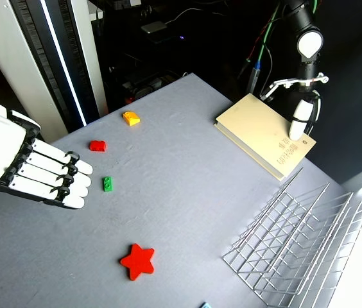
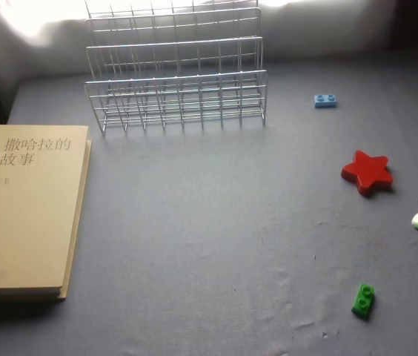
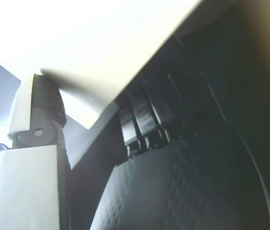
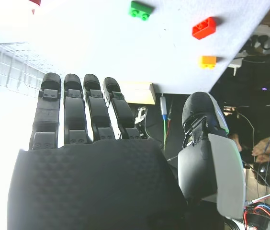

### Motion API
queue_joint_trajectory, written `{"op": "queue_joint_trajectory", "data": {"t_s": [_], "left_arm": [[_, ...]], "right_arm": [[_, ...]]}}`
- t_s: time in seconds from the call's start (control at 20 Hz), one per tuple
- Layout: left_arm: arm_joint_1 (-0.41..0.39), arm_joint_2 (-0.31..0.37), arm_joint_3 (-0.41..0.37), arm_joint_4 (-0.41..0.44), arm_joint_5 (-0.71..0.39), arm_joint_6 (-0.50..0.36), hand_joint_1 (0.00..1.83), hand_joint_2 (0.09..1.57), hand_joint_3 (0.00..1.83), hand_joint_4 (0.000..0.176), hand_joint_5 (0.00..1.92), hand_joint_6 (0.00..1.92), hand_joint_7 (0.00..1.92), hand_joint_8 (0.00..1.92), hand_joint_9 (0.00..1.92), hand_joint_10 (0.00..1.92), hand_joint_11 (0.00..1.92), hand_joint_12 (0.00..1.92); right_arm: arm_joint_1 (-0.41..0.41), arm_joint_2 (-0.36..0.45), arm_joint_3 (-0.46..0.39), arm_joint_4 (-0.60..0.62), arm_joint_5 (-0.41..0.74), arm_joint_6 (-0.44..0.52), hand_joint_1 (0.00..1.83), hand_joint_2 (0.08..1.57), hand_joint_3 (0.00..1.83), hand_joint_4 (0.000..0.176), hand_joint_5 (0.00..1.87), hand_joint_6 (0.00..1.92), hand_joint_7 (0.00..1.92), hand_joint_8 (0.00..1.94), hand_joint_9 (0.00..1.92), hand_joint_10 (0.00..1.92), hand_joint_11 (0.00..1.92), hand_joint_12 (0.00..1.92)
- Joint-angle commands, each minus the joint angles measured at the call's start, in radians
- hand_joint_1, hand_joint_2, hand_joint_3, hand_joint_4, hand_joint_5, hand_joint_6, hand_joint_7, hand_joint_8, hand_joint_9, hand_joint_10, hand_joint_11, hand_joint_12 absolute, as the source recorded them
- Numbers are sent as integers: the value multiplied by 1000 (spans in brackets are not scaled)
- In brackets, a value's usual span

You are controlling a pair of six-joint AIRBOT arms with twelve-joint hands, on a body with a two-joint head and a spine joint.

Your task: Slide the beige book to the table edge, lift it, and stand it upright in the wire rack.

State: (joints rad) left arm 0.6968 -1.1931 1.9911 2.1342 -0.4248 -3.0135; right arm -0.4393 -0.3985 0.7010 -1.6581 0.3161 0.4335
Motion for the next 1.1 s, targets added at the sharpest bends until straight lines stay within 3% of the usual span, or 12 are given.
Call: {"op": "queue_joint_trajectory", "data": {"t_s": [0.0,0.1,0.2,0.3,0.6,0.7,0.8,0.85,1.05], "left_arm": [[-15,4,11,-15,52,-4,1196,1162,1,11,860,1140,926,1137,886,662,519,1288],[-37,3,25,-5,45,-4,1173,1194,5,19,797,1254,866,1202,848,649,467,1276],[-63,2,40,1,44,-4,1188,1179,0,3,811,1210,916,1146,889,610,505,1240],[-102,3,44,29,51,-4,1185,1180,1,7,814,1203,905,1164,889,599,533,1255],[-212,33,-19,78,108,-4,1181,1189,0,3,787,1251,903,1161,902,573,476,1254],[-258,51,-7,79,81,-4,1183,1189,0,0,783,1257,907,1153,900,572,479,1251],[-271,67,-9,79,75,-4,1184,1182,0,10,809,1225,905,1149,893,567,491,1257],[-276,75,-12,79,72,-4,1187,1183,0,0,795,1227,914,1156,906,581,499,1260],[-314,136,-41,79,66,-4,1189,1181,2,0,794,1215,919,1163,900,589,516,1249]], "right_arm": [[15,7,3,27,3,0,0,1155,0,0,52,10,23,7,7,3,0,0],[15,7,3,27,3,-1,0,1149,0,0,36,2,11,1,0,0,0,0],[20,8,3,27,5,-3,0,1155,0,0,41,7,18,7,8,3,0,0],[25,19,1,27,21,-3,0,1154,0,0,38,5,19,7,7,2,0,0],[40,61,-13,27,19,40,0,1150,0,0,41,6,29,8,7,3,0,0],[29,90,-37,22,9,42,0,1146,0,0,30,1,17,1,0,0,0,0],[19,103,-57,22,1,30,0,1153,0,0,37,4,17,2,0,0,0,0],[19,109,-67,22,-5,23,0,1150,0,0,43,6,25,5,0,0,0,0],[17,139,-109,22,-19,18,0,1150,0,0,48,7,26,5,2,1,0,0]]}}
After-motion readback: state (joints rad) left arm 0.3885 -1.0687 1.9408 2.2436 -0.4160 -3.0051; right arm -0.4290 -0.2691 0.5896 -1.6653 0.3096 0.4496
